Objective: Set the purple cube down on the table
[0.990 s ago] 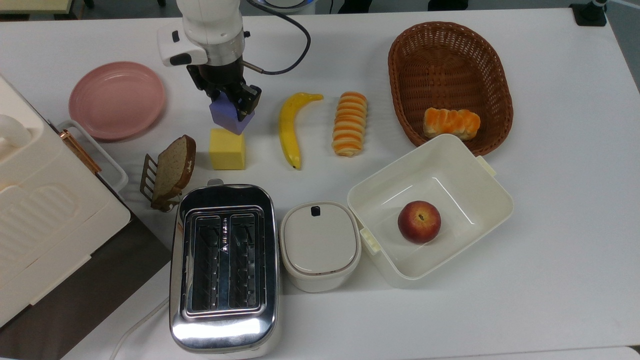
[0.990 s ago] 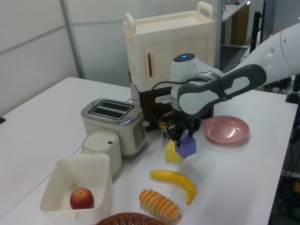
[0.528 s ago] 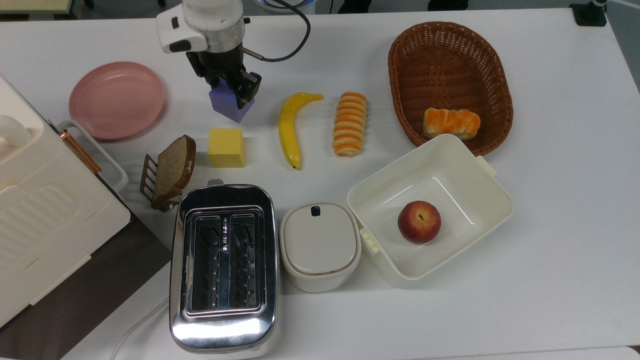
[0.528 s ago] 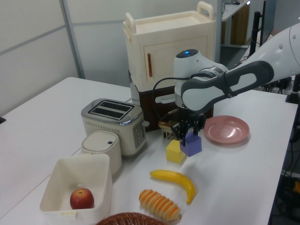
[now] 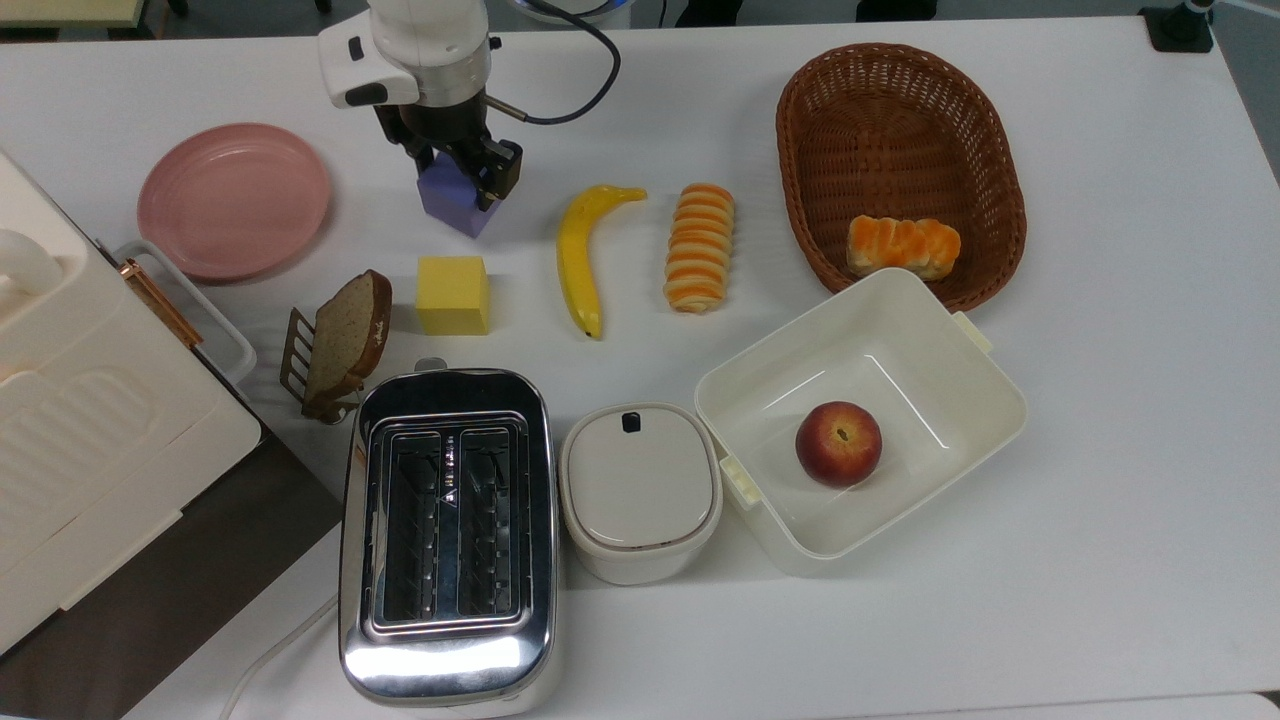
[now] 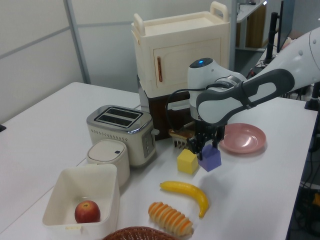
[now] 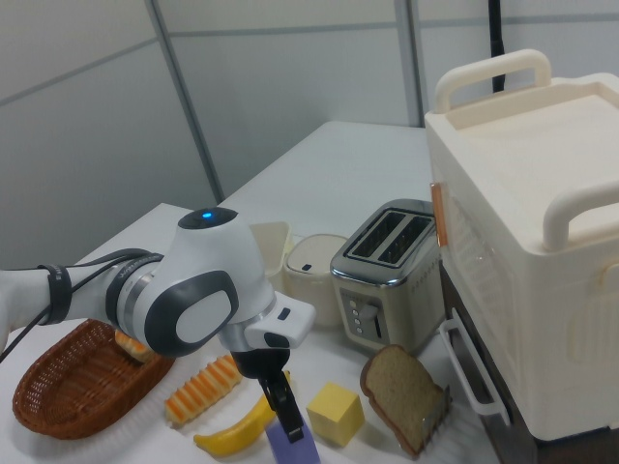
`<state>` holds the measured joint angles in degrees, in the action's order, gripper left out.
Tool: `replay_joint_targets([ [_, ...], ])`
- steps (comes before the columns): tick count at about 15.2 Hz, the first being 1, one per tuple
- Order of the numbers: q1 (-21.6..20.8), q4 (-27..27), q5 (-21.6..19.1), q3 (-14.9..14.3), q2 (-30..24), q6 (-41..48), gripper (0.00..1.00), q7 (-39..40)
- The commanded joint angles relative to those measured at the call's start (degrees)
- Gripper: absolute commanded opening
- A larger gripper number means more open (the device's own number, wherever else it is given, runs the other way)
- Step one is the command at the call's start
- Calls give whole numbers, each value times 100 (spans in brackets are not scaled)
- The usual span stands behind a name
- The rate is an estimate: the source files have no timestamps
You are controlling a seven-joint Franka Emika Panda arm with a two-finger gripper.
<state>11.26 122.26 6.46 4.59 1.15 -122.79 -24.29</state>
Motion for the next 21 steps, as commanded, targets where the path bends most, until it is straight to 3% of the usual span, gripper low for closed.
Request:
replay_joint_targets([
  [1, -19, -44, 154, -20, -115, 9, 100, 74],
  [6, -54, -175, 242, -20, -88, 62, 100, 56],
  [8, -71, -700, 251, 59, -106, 446, 100, 91],
  [10, -28, -1673, 199, 278, -53, 1052, 100, 188],
  [11, -19, -1905, 189, 297, -44, 1108, 100, 214],
  [13, 7, -2021, 129, 445, -44, 1222, 100, 1079],
  [16, 52, -2941, 84, 525, -9, 2343, 100, 1259],
  [18, 52, -3173, -29, 490, 17, 2785, 100, 1636],
  [21, 25, -3191, -267, 508, 17, 3129, 100, 1577],
])
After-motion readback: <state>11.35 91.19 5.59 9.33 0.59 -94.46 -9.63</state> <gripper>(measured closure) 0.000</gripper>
